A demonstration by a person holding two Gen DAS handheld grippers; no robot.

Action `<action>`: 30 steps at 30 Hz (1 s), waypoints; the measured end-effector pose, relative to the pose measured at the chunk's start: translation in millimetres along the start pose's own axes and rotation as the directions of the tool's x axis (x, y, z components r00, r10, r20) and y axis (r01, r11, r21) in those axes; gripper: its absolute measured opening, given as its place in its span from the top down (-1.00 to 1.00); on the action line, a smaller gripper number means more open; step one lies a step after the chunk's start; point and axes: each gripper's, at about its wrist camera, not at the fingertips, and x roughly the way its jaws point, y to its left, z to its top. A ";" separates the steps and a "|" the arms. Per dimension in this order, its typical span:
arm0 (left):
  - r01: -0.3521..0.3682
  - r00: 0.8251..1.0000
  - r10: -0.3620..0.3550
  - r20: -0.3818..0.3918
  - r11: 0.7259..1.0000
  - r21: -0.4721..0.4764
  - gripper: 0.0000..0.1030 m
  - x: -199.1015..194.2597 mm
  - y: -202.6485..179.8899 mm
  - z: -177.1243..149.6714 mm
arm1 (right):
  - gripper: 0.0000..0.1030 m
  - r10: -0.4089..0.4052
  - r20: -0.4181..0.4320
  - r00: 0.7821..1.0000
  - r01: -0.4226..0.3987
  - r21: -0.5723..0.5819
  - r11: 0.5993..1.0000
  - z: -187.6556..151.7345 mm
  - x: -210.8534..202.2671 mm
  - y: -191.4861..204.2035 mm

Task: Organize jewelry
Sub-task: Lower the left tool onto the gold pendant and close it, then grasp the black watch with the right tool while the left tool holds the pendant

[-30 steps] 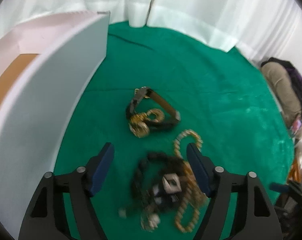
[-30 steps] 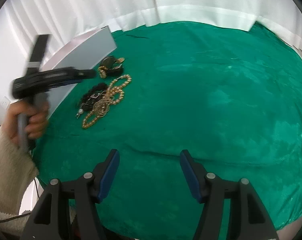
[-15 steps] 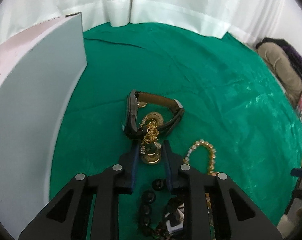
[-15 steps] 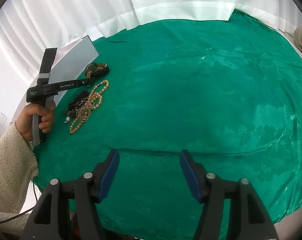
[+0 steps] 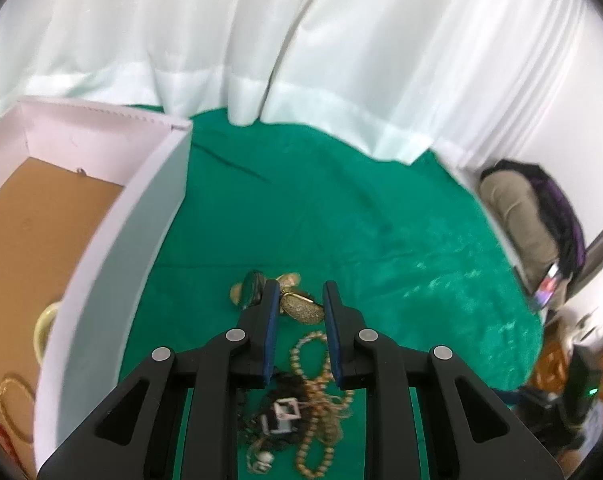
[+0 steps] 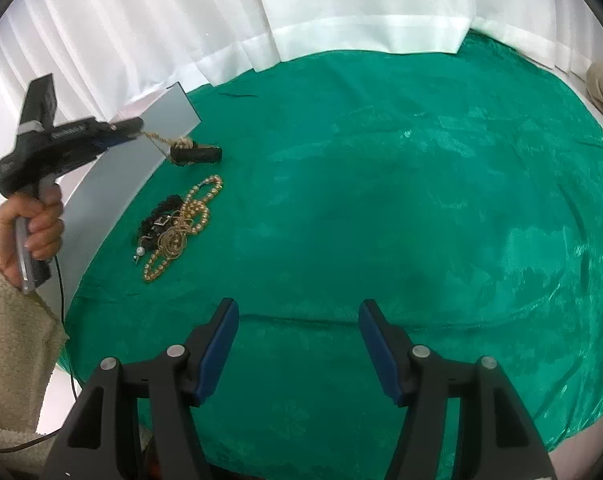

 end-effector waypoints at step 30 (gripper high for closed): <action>0.027 0.996 -0.012 0.093 0.986 -0.164 0.60 -143.4 16.9 -34.6 | -0.03 0.085 -0.253 0.964 -0.188 -0.416 0.890 188.3 199.3 194.0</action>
